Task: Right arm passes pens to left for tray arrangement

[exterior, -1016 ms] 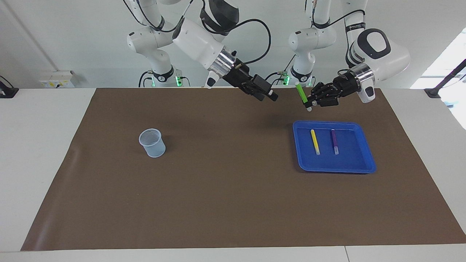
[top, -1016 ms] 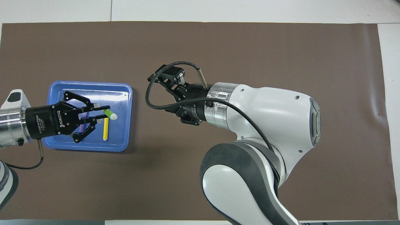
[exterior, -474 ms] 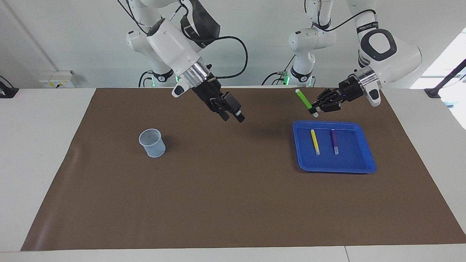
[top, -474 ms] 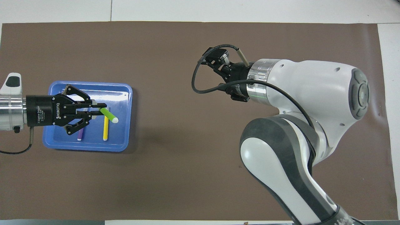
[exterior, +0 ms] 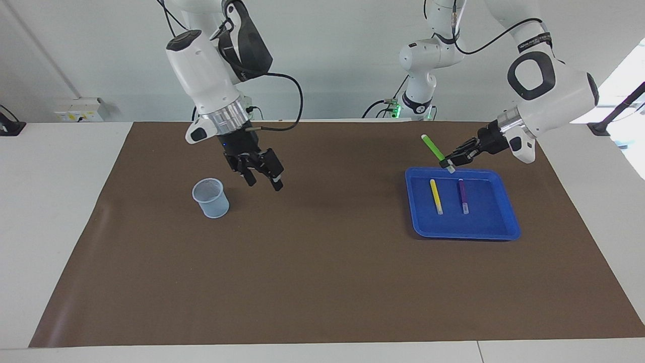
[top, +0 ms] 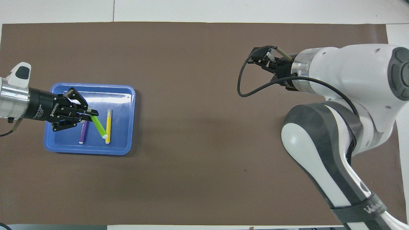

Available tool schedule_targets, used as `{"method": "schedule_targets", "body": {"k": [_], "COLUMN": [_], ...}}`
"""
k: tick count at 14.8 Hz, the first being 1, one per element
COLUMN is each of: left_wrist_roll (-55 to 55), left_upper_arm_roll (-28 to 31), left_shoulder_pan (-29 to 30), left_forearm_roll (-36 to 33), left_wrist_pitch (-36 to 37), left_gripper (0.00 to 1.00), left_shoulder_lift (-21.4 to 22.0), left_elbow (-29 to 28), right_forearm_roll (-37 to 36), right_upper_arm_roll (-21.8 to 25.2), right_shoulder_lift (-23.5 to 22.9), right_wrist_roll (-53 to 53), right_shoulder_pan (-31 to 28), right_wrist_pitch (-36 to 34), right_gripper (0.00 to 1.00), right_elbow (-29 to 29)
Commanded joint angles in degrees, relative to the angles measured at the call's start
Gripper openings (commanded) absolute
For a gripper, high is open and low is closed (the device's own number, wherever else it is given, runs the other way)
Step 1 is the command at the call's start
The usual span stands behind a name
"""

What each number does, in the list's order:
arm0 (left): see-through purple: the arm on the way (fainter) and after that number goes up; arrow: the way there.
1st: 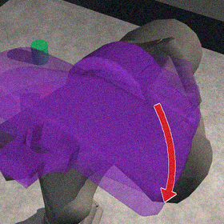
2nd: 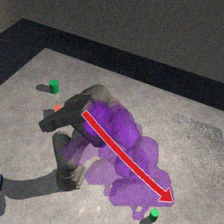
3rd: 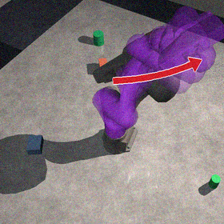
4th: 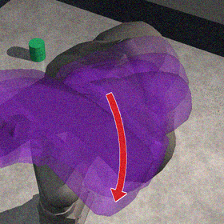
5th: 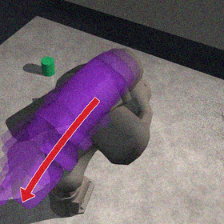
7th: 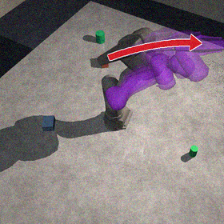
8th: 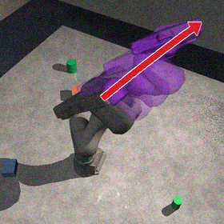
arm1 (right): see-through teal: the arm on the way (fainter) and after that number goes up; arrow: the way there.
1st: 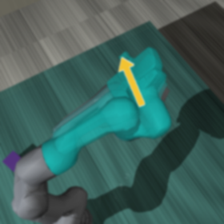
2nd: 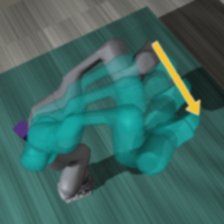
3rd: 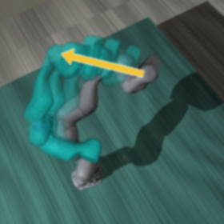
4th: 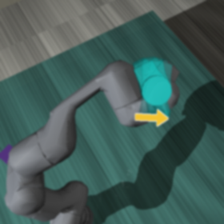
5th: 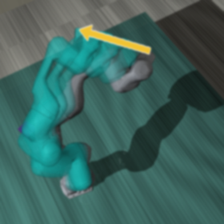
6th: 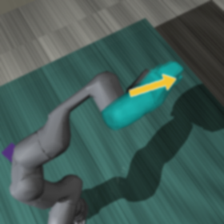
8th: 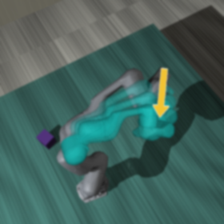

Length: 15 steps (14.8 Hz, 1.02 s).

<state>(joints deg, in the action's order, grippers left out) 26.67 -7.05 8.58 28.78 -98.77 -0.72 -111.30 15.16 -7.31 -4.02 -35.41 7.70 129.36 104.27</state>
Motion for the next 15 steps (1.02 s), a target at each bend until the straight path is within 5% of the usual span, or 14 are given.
{"method": "schedule_targets", "body": {"k": [1,8,15], "left_wrist_roll": [-9.31,-24.38,-24.73], "left_upper_arm_roll": [0.28,0.28,0.37], "left_shoulder_pan": [0.21,1.26,0.47], "left_forearm_roll": [-12.21,-38.07,-39.94], "left_wrist_pitch": [4.27,-1.67,-14.78], "left_gripper": [0.00,0.00,0.00], "left_shoulder_lift": [-3.93,-12.89,-19.41], "left_elbow": [5.11,7.41,6.71], "right_forearm_roll": [-3.19,-13.82,-17.27], "right_upper_arm_roll": [-0.25,4.85,4.41], "right_shoulder_lift": [2.79,7.01,6.92], "right_wrist_roll": [10.25,23.02,29.51], "right_shoulder_pan": [-3.30,-3.57,-6.38], "right_wrist_pitch": [-5.41,-24.30,-29.70], "right_gripper": [1.00,1.00,1.00], "right_elbow": [1.38,-1.42,-3.89]}}
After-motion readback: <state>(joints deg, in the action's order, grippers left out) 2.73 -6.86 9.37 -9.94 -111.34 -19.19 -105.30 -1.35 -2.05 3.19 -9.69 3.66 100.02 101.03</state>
